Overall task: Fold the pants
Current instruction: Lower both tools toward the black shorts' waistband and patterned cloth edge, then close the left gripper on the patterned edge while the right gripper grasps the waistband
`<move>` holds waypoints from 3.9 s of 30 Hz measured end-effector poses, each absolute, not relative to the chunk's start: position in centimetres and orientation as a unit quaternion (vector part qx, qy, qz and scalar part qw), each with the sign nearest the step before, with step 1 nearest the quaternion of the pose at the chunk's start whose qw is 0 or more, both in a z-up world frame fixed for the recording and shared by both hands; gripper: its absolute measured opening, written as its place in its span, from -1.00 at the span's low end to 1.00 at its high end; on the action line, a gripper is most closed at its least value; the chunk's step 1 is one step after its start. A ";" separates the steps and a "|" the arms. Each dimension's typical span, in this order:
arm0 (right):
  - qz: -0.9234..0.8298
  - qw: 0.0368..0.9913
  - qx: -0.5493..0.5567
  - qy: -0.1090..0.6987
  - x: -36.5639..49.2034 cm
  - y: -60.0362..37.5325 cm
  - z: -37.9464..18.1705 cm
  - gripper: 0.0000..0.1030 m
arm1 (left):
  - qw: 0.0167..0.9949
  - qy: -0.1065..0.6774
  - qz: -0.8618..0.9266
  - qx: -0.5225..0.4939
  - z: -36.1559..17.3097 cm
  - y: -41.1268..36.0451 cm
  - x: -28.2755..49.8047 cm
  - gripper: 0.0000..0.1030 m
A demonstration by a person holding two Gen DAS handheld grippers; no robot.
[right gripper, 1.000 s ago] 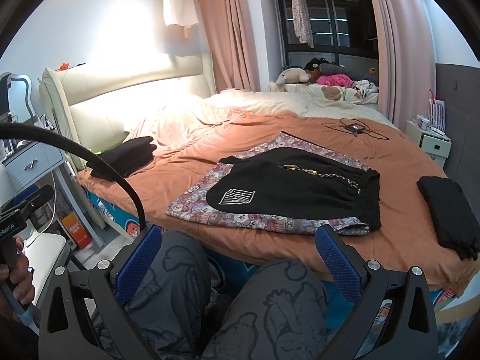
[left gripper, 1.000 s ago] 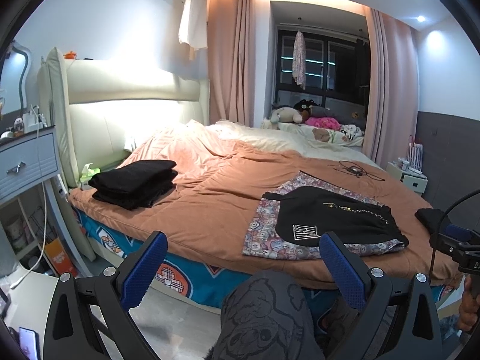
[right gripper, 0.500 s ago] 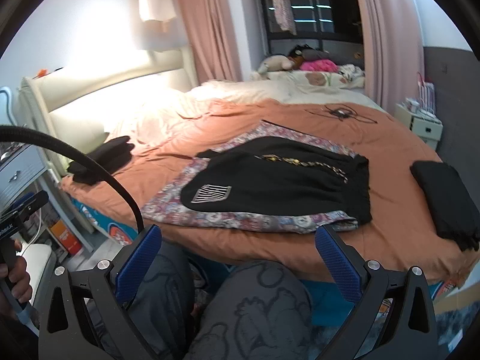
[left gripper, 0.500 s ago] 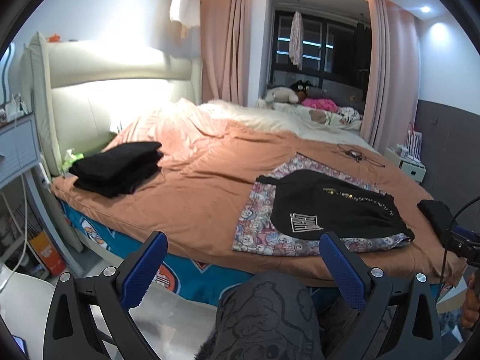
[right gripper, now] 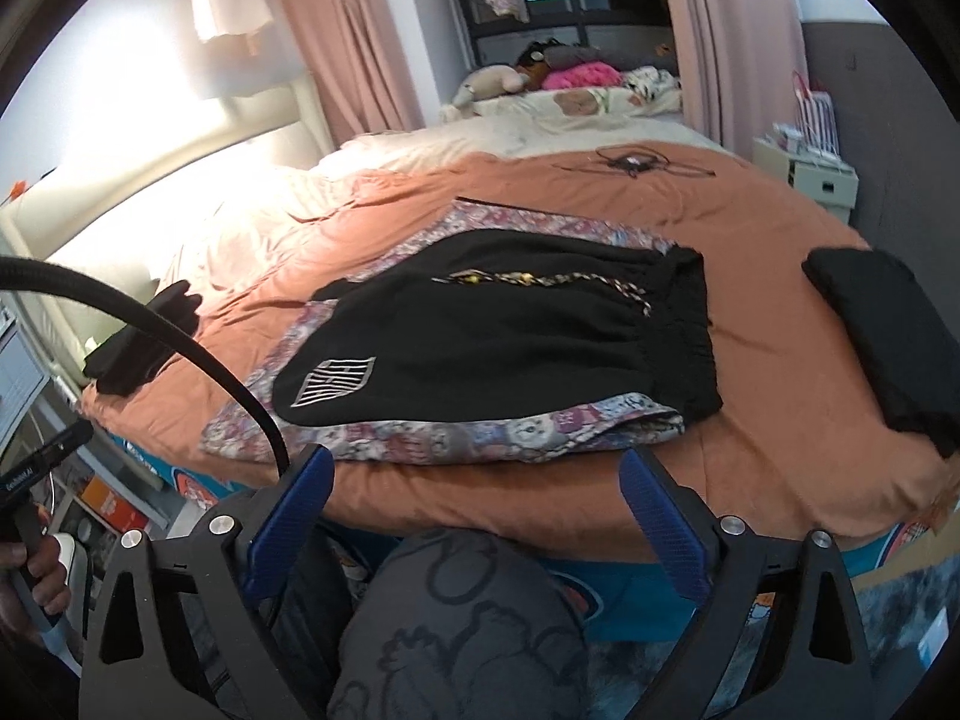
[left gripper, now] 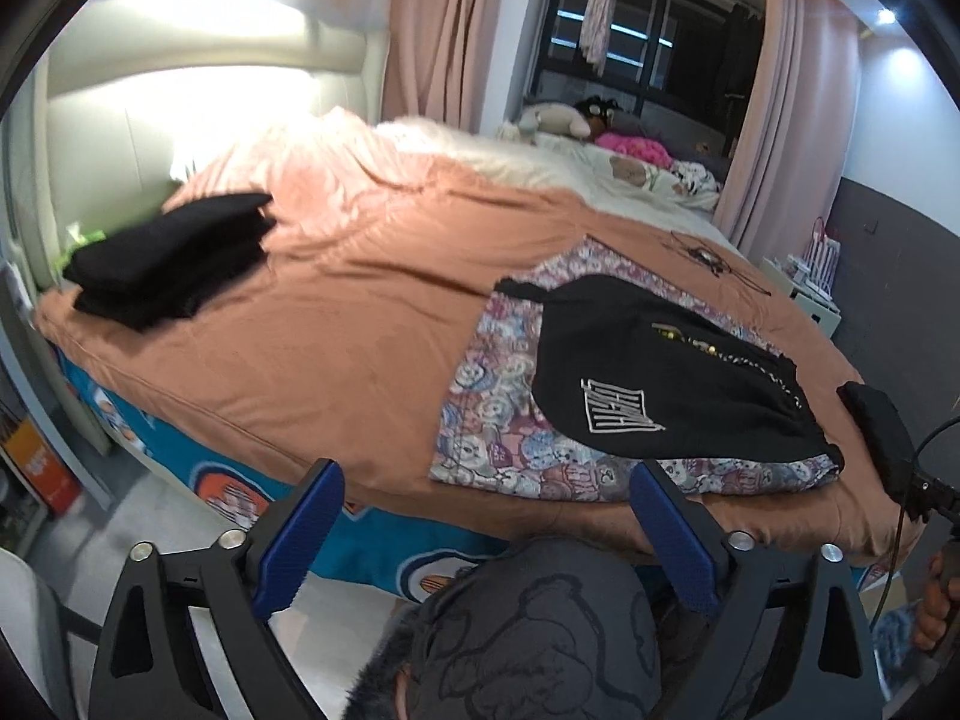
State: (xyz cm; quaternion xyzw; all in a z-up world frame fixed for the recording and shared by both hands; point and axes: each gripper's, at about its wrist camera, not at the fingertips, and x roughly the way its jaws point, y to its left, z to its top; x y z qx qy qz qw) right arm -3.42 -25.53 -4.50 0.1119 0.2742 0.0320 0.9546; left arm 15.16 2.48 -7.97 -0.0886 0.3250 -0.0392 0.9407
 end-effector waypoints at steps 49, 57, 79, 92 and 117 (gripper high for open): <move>0.011 0.906 0.217 0.363 5.4 -34.1 -11.8 0.53 | 0.849 0.409 -0.153 -0.298 -19.2 3.8 24.6 0.54; 0.021 0.908 0.215 0.360 5.6 -34.1 -11.8 0.53 | 0.846 0.413 -0.143 -0.304 -19.9 5.0 25.5 0.54; 0.022 0.884 0.335 0.325 7.2 -37.1 -12.7 0.24 | 0.844 0.403 -0.134 -0.328 -20.4 6.0 26.1 -0.42; 0.032 0.858 0.410 0.309 8.4 -39.8 -13.9 -0.77 | 0.829 0.406 -0.129 -0.362 -21.1 7.1 26.5 -0.64; 0.045 0.858 0.428 0.282 5.1 -39.3 -10.5 -0.86 | 0.871 0.340 -0.145 -0.325 -9.3 6.8 27.2 -0.91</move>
